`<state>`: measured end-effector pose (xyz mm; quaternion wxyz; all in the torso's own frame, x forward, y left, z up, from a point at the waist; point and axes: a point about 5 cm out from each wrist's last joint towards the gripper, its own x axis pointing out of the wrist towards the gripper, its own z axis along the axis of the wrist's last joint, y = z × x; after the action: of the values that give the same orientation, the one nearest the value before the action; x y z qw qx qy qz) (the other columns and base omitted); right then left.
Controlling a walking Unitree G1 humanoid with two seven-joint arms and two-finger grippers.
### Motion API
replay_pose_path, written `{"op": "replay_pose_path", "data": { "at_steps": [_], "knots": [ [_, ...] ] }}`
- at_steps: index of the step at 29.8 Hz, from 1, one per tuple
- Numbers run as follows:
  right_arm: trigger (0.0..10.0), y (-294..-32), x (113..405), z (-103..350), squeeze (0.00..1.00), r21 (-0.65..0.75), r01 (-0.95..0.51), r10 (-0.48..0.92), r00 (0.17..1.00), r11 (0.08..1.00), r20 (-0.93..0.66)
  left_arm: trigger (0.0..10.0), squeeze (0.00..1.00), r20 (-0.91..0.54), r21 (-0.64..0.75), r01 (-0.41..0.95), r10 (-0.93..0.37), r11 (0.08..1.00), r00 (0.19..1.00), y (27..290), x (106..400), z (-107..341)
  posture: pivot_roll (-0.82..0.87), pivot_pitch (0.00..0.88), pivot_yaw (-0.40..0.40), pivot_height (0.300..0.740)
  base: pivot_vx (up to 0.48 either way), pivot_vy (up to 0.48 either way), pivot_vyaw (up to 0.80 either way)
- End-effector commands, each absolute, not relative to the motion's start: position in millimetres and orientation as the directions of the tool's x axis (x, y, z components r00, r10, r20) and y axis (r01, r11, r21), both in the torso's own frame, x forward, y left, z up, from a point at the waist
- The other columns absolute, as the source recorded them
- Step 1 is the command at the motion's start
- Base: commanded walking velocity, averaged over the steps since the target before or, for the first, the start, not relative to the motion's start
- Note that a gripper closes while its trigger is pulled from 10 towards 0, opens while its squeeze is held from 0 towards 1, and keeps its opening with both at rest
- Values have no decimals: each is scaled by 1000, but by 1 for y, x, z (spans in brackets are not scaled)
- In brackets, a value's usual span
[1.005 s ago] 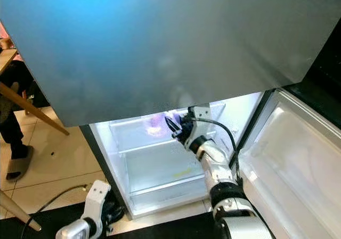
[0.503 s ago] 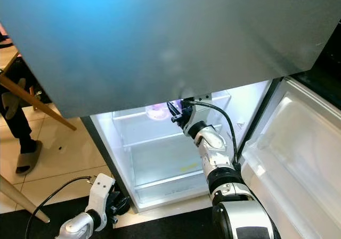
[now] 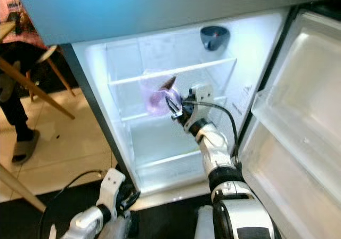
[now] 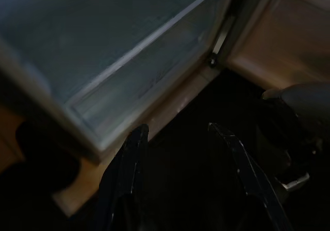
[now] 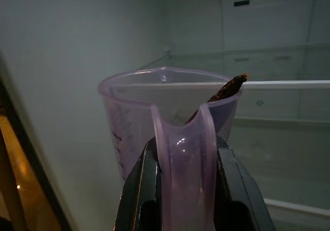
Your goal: Restocking fridge
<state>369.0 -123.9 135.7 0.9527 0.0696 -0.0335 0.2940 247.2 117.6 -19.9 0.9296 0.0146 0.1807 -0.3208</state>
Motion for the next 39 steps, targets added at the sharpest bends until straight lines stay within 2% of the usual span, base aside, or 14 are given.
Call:
{"op": "replay_pose_path", "data": {
  "at_steps": [1, 8, 11, 27, 35, 39],
  "knots": [
    [10000, -124, 371, 148, 0, 95, -575, 556, 814, 813, 167, 10000, 0, -273, -64, 619, -610, 783, 743, 110, 259, -6, -29, 51, 65, 586, 0, 0, 0],
    [10000, -128, 372, 155, 0, 84, -576, 554, 810, 813, 192, 10000, 0, -183, -37, 639, -634, 768, 751, 102, 273, 12, -30, 46, 63, 586, 0, 0, 0],
    [10000, -132, 376, 171, 0, 67, -582, 552, 797, 810, 247, 10000, 0, -81, 2, 667, -664, 745, 743, 92, 284, 32, -29, 48, 61, 586, 0, 0, 0],
    [10000, -129, 386, 214, 0, -20, -599, 572, 753, 800, 324, 10000, 0, 11, 31, 700, -700, 714, 714, 79, 286, 48, -25, 40, 50, 586, 0, 0, 0],
    [10000, -123, 395, 210, 0, -36, -544, 538, 814, 838, 220, 10000, 0, 84, -11, 684, -681, 729, 727, 75, 289, 58, -27, 44, 50, 577, 0, 0, 0],
    [10000, -122, 396, 213, 0, -33, -532, 525, 820, 846, 230, 10000, 0, 98, -8, 679, -675, 734, 731, 76, 291, 62, -23, 48, 48, 567, 0, 0, 0]
  ]
}}
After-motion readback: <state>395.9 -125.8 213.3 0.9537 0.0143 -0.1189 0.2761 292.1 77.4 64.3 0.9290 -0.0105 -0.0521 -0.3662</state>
